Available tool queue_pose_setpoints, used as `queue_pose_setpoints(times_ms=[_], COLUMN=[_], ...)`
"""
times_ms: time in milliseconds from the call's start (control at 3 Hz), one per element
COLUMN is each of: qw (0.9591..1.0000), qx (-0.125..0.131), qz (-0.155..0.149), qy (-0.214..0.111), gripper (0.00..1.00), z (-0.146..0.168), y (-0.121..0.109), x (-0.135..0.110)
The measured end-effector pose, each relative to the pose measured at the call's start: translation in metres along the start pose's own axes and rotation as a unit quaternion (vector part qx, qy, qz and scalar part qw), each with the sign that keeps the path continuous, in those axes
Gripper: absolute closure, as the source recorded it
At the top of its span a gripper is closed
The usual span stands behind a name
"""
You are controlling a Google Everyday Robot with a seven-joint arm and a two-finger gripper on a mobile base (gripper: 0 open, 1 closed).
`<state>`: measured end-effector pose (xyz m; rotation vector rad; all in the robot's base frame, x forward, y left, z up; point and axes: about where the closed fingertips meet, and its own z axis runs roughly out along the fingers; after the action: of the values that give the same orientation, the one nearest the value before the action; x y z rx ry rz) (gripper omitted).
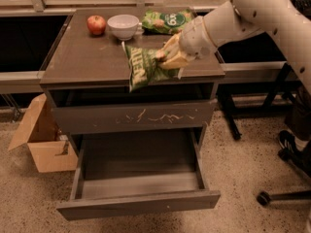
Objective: Place green jalapeno chip bag into middle drawer
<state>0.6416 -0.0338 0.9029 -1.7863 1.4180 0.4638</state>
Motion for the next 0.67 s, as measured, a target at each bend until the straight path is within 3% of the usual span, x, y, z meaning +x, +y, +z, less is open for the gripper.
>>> queue_pose_setpoints(times_ms=[333, 667], qw=[0.9990, 0.9956], qx=[-0.032, -0.045], qz=[0.031, 0.080], qy=[0.007, 0.019], gripper=[1.00, 1.00], z=[0.014, 0.034], y=[0.052, 0.099], x=[0.005, 0.035])
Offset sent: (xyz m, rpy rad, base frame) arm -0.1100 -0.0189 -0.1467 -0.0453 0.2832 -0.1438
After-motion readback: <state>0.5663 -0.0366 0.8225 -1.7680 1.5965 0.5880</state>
